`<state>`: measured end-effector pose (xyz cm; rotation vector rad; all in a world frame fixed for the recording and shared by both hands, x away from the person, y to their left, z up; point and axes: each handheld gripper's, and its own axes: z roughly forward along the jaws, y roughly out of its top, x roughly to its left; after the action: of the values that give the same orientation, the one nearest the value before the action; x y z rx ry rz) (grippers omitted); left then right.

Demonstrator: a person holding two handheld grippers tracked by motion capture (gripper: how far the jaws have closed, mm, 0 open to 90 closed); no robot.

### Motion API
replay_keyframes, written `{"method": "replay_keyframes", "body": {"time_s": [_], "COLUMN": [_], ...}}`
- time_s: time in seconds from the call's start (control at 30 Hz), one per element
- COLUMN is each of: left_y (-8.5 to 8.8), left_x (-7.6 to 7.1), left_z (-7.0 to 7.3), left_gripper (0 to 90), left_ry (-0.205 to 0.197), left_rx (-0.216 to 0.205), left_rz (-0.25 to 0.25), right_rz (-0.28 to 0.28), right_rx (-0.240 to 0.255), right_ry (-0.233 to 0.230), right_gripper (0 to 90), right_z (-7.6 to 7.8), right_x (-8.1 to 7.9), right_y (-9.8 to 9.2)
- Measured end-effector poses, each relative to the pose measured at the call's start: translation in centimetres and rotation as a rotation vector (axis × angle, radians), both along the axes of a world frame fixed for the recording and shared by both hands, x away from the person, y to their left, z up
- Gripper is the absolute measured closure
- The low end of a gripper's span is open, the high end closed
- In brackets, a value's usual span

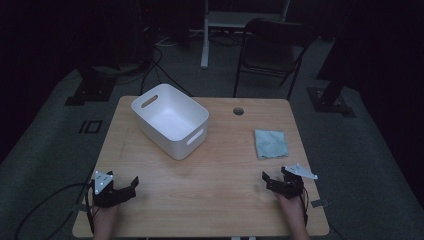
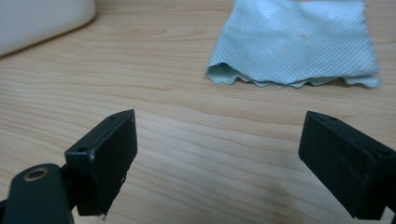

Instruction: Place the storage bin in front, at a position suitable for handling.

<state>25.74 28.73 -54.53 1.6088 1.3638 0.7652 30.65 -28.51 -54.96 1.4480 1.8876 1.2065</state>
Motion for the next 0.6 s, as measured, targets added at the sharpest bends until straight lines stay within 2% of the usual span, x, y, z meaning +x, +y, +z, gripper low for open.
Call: {"method": "replay_keyframes", "body": {"time_s": [0.07, 0.27, 0.33, 0.4, 0.6], "left_y": [0.0, -0.4, -0.5, -0.6, -0.8], "left_x": [0.0, -0.1, -0.1, -0.1, 0.0], "left_z": [0.0, 0.0, 0.0, -0.1, -0.3], "left_gripper": [0.6, 0.6, 0.5, 0.5, 0.5], "left_ry": [0.002, 0.000, -0.002, 0.004, 0.015], "left_rx": [0.005, 0.018, 0.021, 0.031, 0.039], "left_rz": [0.001, -0.006, -0.012, -0.018, -0.021], "right_rz": [-0.002, 0.000, 0.001, -0.015, 0.010], "right_rx": [-0.012, 0.003, 0.031, 0.008, 0.017], "right_ry": [-0.007, 0.025, 0.038, 0.031, 0.054], "right_gripper": [11.4, 12.5, 12.8, 13.5, 13.5], "right_z": [0.0, -0.1, 0.1, 0.4, 0.7], "right_x": [0.0, 0.0, 0.1, 0.2, 0.6], "right_y": [0.1, 0.6, 0.7, 1.0, 1.9]}}
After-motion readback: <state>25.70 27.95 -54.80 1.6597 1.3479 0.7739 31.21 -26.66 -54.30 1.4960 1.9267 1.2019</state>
